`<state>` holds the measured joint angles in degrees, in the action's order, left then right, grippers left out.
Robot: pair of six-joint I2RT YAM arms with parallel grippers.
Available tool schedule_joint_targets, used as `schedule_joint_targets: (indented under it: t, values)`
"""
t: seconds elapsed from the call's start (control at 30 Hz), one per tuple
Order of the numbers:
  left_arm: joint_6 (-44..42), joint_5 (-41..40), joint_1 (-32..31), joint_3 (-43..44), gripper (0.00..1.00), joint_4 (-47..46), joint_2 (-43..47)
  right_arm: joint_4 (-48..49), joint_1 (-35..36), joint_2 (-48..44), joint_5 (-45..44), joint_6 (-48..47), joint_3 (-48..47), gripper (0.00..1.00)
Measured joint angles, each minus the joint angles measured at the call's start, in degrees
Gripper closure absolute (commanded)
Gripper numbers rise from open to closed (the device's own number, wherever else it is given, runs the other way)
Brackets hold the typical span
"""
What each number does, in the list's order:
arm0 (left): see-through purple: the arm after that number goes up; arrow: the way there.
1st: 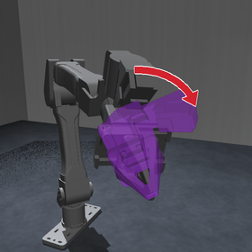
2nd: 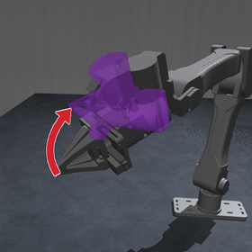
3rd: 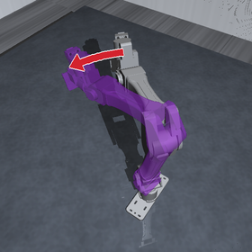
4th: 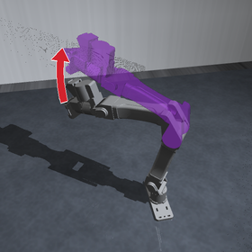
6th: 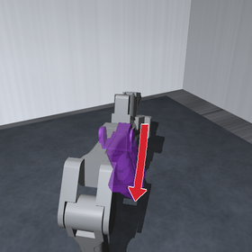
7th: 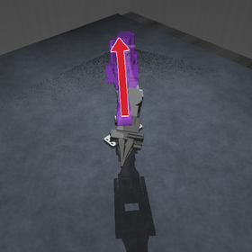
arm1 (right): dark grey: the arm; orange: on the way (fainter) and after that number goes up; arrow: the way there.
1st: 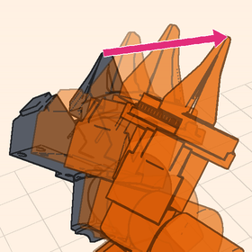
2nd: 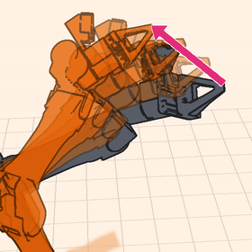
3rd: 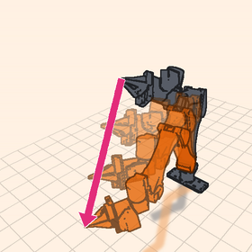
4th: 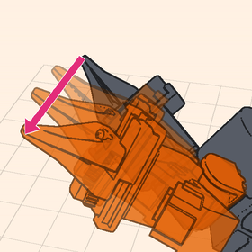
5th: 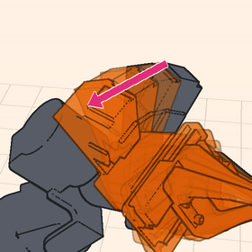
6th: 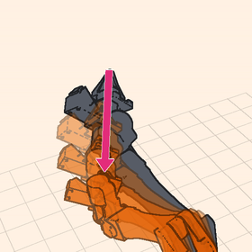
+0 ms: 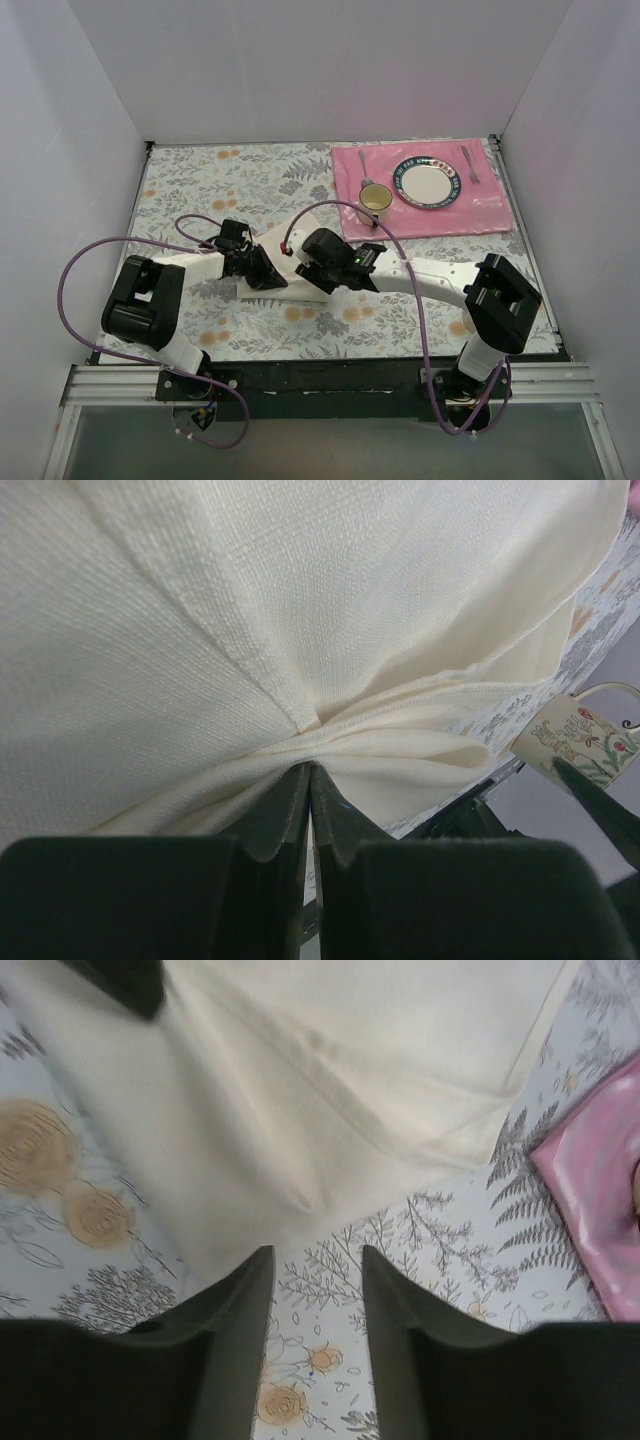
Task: Fold the napkin, place the utensils inside, and roll it up
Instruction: Roll the napkin with the utensil
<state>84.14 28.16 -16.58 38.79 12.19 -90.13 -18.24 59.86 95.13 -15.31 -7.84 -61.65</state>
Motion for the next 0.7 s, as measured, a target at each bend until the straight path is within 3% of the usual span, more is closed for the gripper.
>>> schedule_joint_targets:
  t: [0.07, 0.2, 0.7]
  values:
    - [-0.09, 0.11, 0.00, 0.11, 0.96, 0.04, -0.11, 0.42, 0.87, -0.66, 1.18, -0.70, -2.97, 0.32]
    - [-0.24, 0.55, 0.00, 0.33, 0.96, 0.09, -0.46, 3.85, 3.74, -1.40, 5.46, -2.84, -4.07, 0.29]
    - [-0.13, 1.22, 0.02, 0.33, 0.97, -0.24, -0.85, 17.35, 6.82, 9.14, 12.41, -6.97, -0.68, 0.33]
